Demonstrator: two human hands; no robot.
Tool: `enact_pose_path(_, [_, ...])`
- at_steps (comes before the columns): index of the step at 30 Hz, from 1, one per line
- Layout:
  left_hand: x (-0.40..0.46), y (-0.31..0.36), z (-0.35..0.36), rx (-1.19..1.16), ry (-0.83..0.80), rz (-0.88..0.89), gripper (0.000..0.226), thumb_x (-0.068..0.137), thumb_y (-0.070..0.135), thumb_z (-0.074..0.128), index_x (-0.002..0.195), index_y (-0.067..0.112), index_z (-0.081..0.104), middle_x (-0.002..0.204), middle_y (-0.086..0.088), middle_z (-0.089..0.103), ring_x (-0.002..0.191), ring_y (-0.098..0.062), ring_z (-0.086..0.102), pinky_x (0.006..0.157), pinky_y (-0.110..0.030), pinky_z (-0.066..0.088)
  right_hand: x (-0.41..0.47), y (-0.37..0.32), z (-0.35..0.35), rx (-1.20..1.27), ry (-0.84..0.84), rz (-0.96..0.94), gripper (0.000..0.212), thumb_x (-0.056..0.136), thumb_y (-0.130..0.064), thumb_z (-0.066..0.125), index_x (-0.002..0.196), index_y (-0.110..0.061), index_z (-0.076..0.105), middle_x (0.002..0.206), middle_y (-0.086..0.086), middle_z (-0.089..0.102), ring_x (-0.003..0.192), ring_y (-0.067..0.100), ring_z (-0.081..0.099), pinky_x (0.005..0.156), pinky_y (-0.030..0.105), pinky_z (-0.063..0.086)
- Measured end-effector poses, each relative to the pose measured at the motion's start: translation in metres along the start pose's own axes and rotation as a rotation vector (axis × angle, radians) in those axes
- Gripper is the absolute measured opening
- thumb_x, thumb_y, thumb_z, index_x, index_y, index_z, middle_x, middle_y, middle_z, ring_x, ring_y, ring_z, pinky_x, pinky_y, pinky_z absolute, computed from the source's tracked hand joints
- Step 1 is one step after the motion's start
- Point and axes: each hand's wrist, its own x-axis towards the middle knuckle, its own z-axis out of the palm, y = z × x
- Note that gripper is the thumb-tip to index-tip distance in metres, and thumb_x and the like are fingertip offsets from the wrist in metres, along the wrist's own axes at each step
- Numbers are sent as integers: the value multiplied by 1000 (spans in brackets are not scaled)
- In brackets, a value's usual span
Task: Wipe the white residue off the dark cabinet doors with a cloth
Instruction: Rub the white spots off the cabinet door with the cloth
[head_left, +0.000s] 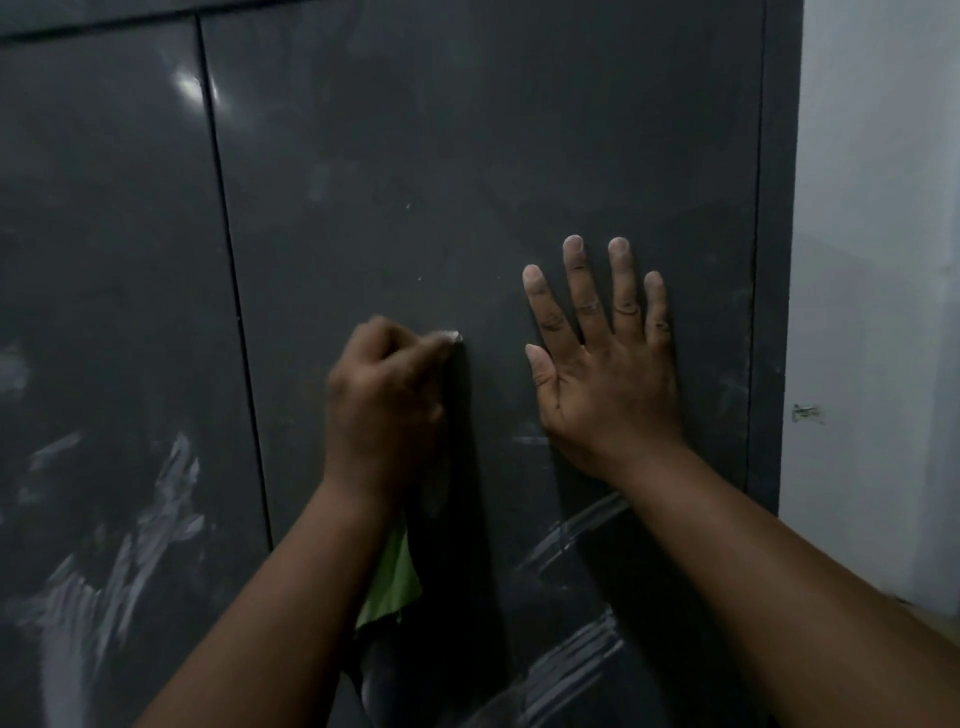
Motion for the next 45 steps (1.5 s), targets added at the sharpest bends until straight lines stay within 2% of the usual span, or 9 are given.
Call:
enact_pose_path(3, [-36, -11, -4, 2, -50, 12, 16, 87, 1, 77, 102, 4, 81, 84, -12, 59, 67, -21, 57, 54, -32, 49, 0, -3, -1, 3, -8, 10, 66, 107, -47, 27, 165, -29, 3, 173, 8, -7, 158, 38, -10, 126, 59, -3])
enact_pose_path(10, [8, -36, -20, -26, 124, -218, 22, 86, -4, 74, 102, 8, 82, 79, -7, 61, 67, -20, 55, 64, -22, 37, 2, -11, -2, -3, -31, 36, 66, 107, -49, 26, 165, -31, 0, 173, 9, -9, 157, 42, -11, 124, 65, 0])
enact_pose_path(18, [-25, -44, -22, -28, -115, 159, 13, 91, 9, 72, 99, 2, 80, 86, -15, 60, 68, -21, 55, 55, -28, 45, 12, -43, 1, -15, -54, 118, 67, 106, -49, 23, 165, -31, -3, 172, 9, -13, 156, 45, -14, 121, 70, 1])
enact_pose_path(25, [7, -80, -34, -113, 54, -122, 20, 88, -4, 74, 104, 6, 82, 83, -12, 61, 70, -25, 58, 62, -30, 43, 19, -67, 4, -33, -80, 172, 69, 106, -51, 21, 165, -28, -6, 172, 9, -16, 156, 42, -17, 122, 69, -2])
enact_pose_path(30, [-1, -74, -33, -165, -126, 26, 12, 90, 6, 77, 101, 2, 79, 88, -9, 56, 74, -14, 51, 63, -12, 38, 23, -86, 7, -11, -73, 207, 71, 106, -50, 24, 165, -24, -6, 171, 10, -16, 155, 41, -19, 123, 66, -4])
enact_pose_path(32, [-20, -78, -36, -139, -186, 118, 16, 85, 1, 82, 101, 1, 79, 86, -12, 57, 70, -20, 54, 56, -23, 48, 23, -91, 8, -15, -66, 209, 71, 106, -50, 25, 165, -23, -6, 171, 10, -16, 156, 40, -18, 123, 65, -4])
enact_pose_path(34, [-33, -88, -43, -119, -176, 144, 19, 81, -5, 83, 99, 0, 80, 81, -14, 57, 65, -25, 56, 49, -37, 52, 22, -97, 10, -16, -64, 200, 71, 106, -50, 24, 165, -23, -5, 172, 9, -16, 156, 39, -18, 124, 64, -3])
enact_pose_path(40, [-3, -106, -53, -189, -3, -59, 21, 86, -7, 74, 105, 1, 81, 82, -15, 59, 70, -31, 59, 61, -42, 54, 19, -107, 13, -4, -74, 222, 70, 107, -49, 26, 165, -25, -5, 171, 8, -18, 156, 35, -19, 126, 59, -4])
enact_pose_path(45, [-4, -99, -47, -90, -25, 33, 20, 85, -5, 78, 105, -2, 79, 84, -16, 58, 71, -26, 53, 60, -32, 41, 14, -122, 13, 47, -78, 266, 70, 106, -50, 27, 165, -27, -4, 172, 6, -17, 157, 30, -19, 127, 55, -4])
